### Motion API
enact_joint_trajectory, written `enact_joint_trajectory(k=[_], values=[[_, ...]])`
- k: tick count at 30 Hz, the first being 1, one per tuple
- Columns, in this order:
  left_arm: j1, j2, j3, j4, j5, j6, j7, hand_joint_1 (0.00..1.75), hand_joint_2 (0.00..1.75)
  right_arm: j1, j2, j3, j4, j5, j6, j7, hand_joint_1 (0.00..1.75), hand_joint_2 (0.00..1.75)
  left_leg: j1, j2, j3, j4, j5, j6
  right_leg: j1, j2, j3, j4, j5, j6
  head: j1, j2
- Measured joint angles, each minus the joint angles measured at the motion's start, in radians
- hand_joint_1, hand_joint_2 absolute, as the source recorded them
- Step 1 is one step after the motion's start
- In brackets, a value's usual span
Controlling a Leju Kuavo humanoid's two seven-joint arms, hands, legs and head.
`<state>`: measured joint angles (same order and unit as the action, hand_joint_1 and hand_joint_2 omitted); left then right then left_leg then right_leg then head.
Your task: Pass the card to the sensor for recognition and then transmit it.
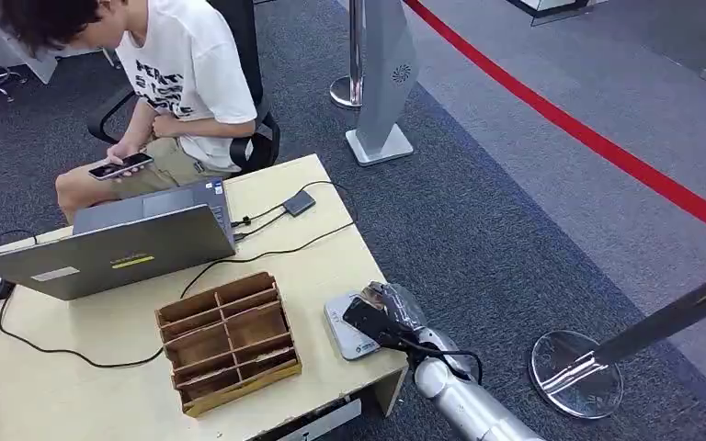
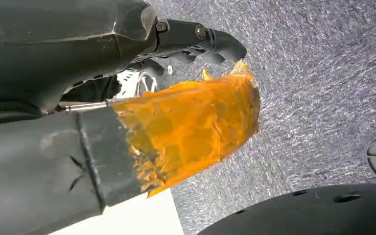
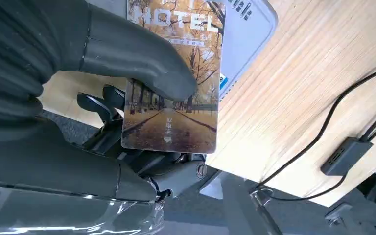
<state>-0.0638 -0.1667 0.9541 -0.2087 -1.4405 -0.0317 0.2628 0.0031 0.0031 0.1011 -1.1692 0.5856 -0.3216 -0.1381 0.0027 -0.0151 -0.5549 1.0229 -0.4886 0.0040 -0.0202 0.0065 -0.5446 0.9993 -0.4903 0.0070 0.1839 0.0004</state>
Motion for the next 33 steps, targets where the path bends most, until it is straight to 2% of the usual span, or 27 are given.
enact_joint_trajectory(k=[33], values=[[0.000,-0.005,0.005,0.000,0.000,0.000,0.000,0.00,0.00,-0.004,0.000,0.002,0.010,0.011,-0.003,0.001,1.75,1.75,0.000,0.000,0.000,0.000,0.000,0.000,0.000,0.000,0.001,0.000,0.000,0.001,0.000,0.000]])
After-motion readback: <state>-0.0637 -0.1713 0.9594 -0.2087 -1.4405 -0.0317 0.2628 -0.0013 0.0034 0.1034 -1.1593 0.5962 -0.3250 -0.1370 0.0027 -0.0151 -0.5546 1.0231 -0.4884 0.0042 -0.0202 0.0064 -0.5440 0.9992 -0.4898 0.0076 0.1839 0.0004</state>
